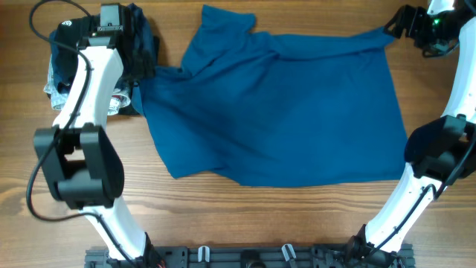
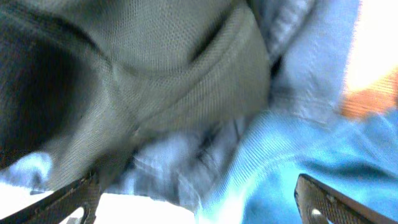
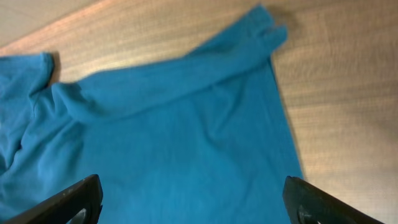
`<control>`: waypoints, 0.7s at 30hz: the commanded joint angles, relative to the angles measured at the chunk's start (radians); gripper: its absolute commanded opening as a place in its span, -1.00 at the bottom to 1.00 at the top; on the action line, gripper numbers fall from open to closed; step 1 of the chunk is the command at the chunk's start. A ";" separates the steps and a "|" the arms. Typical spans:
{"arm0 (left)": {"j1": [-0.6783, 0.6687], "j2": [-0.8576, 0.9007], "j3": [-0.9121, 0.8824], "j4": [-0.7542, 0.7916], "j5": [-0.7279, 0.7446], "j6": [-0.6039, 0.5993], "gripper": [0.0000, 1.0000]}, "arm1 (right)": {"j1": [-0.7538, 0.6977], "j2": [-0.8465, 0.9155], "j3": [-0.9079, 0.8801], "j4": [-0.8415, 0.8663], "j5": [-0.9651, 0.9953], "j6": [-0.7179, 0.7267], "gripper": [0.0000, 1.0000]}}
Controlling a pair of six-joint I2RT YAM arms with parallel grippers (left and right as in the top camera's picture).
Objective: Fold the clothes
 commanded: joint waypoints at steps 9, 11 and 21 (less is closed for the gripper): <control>-0.048 -0.402 0.080 -0.465 0.263 -0.244 1.00 | -0.049 -0.378 0.002 -0.287 0.169 0.133 0.75; -0.071 -0.405 0.073 -0.527 0.274 -0.279 0.99 | -0.048 -0.454 -0.027 -0.286 0.168 0.158 0.75; -0.257 -0.405 -0.264 -0.496 0.312 -0.441 0.99 | -0.034 -0.688 -0.565 -0.245 0.164 0.177 0.84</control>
